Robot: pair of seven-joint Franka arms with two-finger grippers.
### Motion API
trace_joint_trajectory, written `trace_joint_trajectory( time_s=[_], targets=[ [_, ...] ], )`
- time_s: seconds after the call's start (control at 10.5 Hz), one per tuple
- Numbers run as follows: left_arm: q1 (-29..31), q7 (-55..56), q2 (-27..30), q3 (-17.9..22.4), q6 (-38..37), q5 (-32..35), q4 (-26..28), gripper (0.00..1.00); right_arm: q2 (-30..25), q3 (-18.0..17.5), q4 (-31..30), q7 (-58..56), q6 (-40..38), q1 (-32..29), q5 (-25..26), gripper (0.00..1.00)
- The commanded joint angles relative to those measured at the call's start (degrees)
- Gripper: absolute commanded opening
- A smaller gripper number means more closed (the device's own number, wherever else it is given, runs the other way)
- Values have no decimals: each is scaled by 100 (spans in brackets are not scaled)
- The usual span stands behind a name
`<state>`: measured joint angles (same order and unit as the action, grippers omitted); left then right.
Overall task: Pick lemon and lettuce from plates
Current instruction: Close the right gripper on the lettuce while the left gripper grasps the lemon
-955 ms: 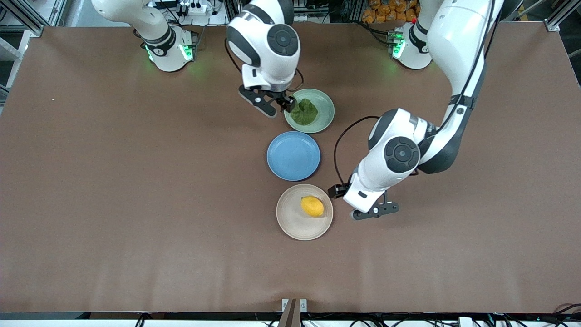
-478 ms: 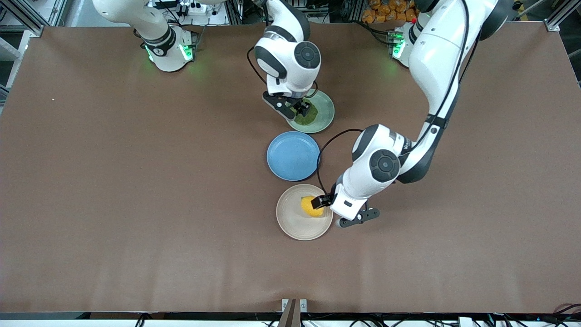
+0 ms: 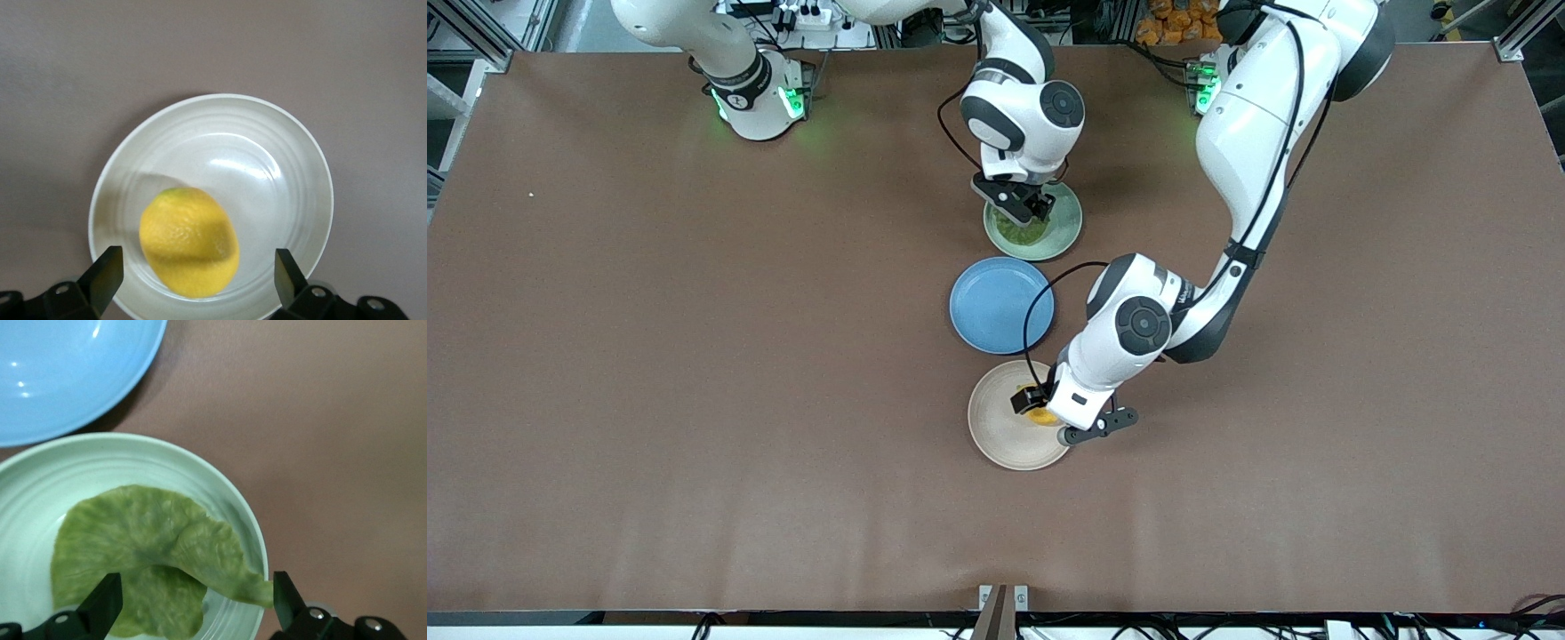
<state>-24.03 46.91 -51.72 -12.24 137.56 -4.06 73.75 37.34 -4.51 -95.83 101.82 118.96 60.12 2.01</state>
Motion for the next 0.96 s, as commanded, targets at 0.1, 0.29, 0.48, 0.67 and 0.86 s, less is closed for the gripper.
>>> trace_joint_trajectory(
  time_s=[0.1,0.29,0.48,0.67,0.86],
  targets=[
    [-102,72,-215,90,148,-113,-212,100,282,47,188,181,31,166,142,100],
    [-154,72,-338,99,341,-113,-212,100,352,47,188,181,101,167,159,100],
    [-154,72,-435,99,499,-113,-212,100,370,47,188,189,101,176,317,30],
    [-163,55,-514,99,614,-113,-212,100,362,38,197,198,101,167,326,0],
    [-198,46,-558,117,614,-104,-203,100,353,47,249,198,92,167,326,0]
  ],
)
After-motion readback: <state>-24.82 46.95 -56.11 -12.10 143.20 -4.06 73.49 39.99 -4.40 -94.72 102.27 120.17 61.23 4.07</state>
